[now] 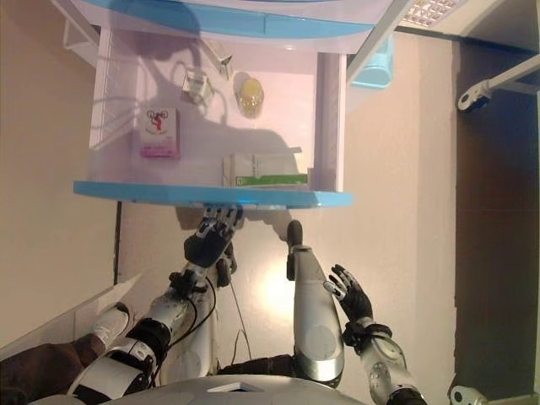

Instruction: Open the drawer and pick up the medicine

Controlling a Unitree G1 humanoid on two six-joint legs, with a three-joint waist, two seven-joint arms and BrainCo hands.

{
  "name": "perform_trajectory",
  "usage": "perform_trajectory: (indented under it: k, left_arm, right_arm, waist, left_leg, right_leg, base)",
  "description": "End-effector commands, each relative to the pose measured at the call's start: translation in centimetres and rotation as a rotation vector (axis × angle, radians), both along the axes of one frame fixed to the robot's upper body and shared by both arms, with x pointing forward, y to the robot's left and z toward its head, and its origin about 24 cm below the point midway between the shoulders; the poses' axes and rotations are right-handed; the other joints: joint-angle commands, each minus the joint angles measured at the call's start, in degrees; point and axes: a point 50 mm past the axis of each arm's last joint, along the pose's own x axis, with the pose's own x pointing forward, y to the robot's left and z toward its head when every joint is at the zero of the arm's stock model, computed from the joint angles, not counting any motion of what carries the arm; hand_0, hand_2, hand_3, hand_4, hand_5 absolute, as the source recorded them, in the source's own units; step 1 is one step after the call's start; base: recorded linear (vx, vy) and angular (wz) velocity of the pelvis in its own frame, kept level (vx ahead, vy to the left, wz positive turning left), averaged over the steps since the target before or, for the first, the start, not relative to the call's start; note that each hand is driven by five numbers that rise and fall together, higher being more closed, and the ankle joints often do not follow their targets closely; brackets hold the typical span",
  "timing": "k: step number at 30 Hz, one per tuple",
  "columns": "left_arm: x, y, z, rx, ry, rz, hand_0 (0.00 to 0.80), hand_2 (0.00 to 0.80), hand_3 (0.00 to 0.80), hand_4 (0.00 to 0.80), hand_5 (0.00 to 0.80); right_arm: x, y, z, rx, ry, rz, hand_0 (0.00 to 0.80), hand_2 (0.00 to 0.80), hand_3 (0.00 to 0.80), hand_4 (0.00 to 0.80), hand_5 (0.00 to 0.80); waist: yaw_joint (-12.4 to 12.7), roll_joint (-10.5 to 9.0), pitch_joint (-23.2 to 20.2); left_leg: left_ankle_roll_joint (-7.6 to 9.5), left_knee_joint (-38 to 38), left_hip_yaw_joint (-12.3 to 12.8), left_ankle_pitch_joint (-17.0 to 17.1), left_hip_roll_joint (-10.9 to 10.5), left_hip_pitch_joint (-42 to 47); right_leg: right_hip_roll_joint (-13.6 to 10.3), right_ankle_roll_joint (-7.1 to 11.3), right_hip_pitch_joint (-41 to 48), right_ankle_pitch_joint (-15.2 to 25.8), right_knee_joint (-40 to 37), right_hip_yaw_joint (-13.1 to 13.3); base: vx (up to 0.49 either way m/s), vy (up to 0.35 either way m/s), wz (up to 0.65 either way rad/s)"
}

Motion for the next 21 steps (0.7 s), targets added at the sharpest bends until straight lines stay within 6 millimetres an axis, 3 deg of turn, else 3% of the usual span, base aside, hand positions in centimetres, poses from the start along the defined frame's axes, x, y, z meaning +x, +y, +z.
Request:
perform_trajectory:
  k: [1, 8, 9, 11, 12, 14, 15, 16, 17, 20, 21]
  left_arm:
    - [-1.6, 0.8, 1.8, -0.178, -0.267, 0.028, 0.8, 0.8, 0.8, 0.8, 0.8]
    - [-3.4, 1.8, -0.7, -0.219, -0.069, 0.1, 0.8, 0.8, 0.8, 0.8, 0.8]
    - [-3.7, 2.0, -1.1, -0.217, -0.029, 0.111, 0.54, 0.54, 0.54, 0.54, 0.54]
    - [-4.5, 2.5, -2.2, -0.213, 0.083, 0.134, 0.398, 0.398, 0.398, 0.398, 0.398]
    - [-4.8, 2.8, -2.6, -0.208, 0.118, 0.149, 0.496, 0.496, 0.496, 0.496, 0.496]
    - [-5.2, 3.2, -3.3, -0.208, 0.195, 0.18, 0.612, 0.612, 0.612, 0.612, 0.612]
    - [-5.6, 3.4, -3.8, -0.229, 0.237, 0.194, 0.744, 0.744, 0.744, 0.744, 0.744]
    - [-5.9, 3.4, -4.0, -0.234, 0.258, 0.201, 0.756, 0.756, 0.756, 0.756, 0.756]
    - [-6.4, 3.5, -4.5, -0.226, 0.295, 0.214, 0.678, 0.678, 0.678, 0.678, 0.678]
    - [-7.6, 3.7, -5.6, -0.258, 0.406, 0.261, 0.725, 0.725, 0.725, 0.725, 0.725]
    - [-8.1, 3.7, -6.0, -0.279, 0.445, 0.277, 0.574, 0.574, 0.574, 0.574, 0.574]
  right_arm:
    - [-1.3, -0.6, 0.4, -0.016, -0.022, 0.007, 0.0, 0.0, 0.0, 0.0, 0.0]
    - [-1.3, -0.5, 0.2, -0.011, -0.012, -0.005, 0.0, 0.0, 0.0, 0.0, 0.0]
    - [-1.4, -0.5, 0.2, -0.007, -0.01, -0.011, 0.0, 0.0, 0.0, 0.0, 0.0]
    - [-1.6, -0.6, 0.1, -0.003, -0.006, -0.02, 0.0, 0.0, 0.0, 0.0, 0.0]
    - [-1.7, -0.6, 0.1, -0.001, -0.006, -0.024, 0.0, 0.0, 0.0, 0.0, 0.0]
    - [-1.9, -0.7, 0.0, 0.004, -0.005, -0.028, 0.0, 0.0, 0.0, 0.0, 0.0]
    - [-2.1, -0.7, -0.1, 0.004, -0.002, -0.031, 0.0, 0.0, 0.0, 0.0, 0.0]
    - [-2.2, -0.6, -0.1, 0.006, -0.001, -0.031, 0.0, 0.0, 0.0, 0.0, 0.0]
    - [-2.4, -0.7, -0.2, 0.005, 0.0, -0.031, 0.0, 0.0, 0.0, 0.0, 0.0]
    - [-2.8, -0.9, -0.3, 0.006, -0.001, -0.043, 0.0, 0.0, 0.0, 0.0, 0.0]
    - [-2.9, -0.9, -0.3, 0.007, -0.002, -0.048, 0.0, 0.0, 0.0, 0.0, 0.0]
  waist:
    - [4.6, 1.83, -2.5]
    - [6.7, 1.26, -2.5]
    - [7.0, 1.18, -2.5]
    - [7.4, 1.1, -2.5]
    - [7.5, 1.06, -2.5]
    - [7.7, 1.05, -2.5]
    - [7.7, 1.11, -2.5]
    - [7.8, 1.15, -2.5]
    - [7.8, 1.25, -2.5]
    - [8.3, 1.59, -2.5]
    - [8.4, 1.68, -2.5]
  left_leg:
    - [1.76, -6.5, -1.2, -0.4, -1.6, 4.8]
    - [1.62, -5.8, -2.5, 0.1, -0.8, 4.8]
    - [1.61, -6.0, -2.7, 0.2, -0.7, 4.9]
    - [1.56, -5.8, -3.0, 0.3, -0.5, 5.0]
    - [1.61, -5.7, -3.1, 0.2, -0.5, 5.1]
    - [1.64, -5.4, -3.2, 0.1, -0.4, 5.2]
    - [1.65, -5.2, -3.3, 0.0, -0.5, 5.3]
    - [1.67, -5.1, -3.3, 0.0, -0.5, 5.3]
    - [1.58, -5.1, -3.4, 0.0, -0.5, 5.3]
    - [1.48, -5.3, -3.9, 0.3, -0.9, 5.2]
    - [1.44, -5.3, -4.1, 0.3, -1.1, 5.2]
  right_leg:
    - [0.5, -0.76, -1.8, 0.1, 10.8, -4.2]
    - [0.1, -1.55, -1.5, -1.8, 14.9, -6.3]
    - [0.0, -1.54, -1.3, -1.9, 15.3, -6.6]
    - [-0.2, -1.64, -1.2, -2.3, 16.0, -7.0]
    - [-0.3, -1.58, -1.2, -2.3, 16.2, -7.2]
    - [-0.7, -1.61, -1.1, -2.6, 16.6, -7.4]
    - [-0.8, -1.54, -1.1, -2.6, 16.8, -7.5]
    - [-0.9, -1.46, -1.0, -2.5, 17.0, -7.5]
    - [-1.0, -1.65, -1.0, -2.9, 16.9, -7.6]
    - [-1.1, -1.84, -0.8, -3.4, 16.4, -7.9]
    - [-1.2, -1.88, -0.7, -3.5, 16.3, -7.9]
  base:
    - [-0.025, -0.025, 0.2]
    - [-0.014, -0.064, 0.16]
    - [0.002, -0.068, 0.16]
    - [0.013, -0.056, 0.14]
    - [0.019, -0.036, 0.12]
    - [0.019, -0.016, 0.11]
    - [0.026, -0.001, 0.12]
    - [0.03, 0.007, 0.13]
    - [0.021, 0.009, 0.11]
    - [0.019, -0.001, 0.05]
    - [0.024, -0.009, 0.06]
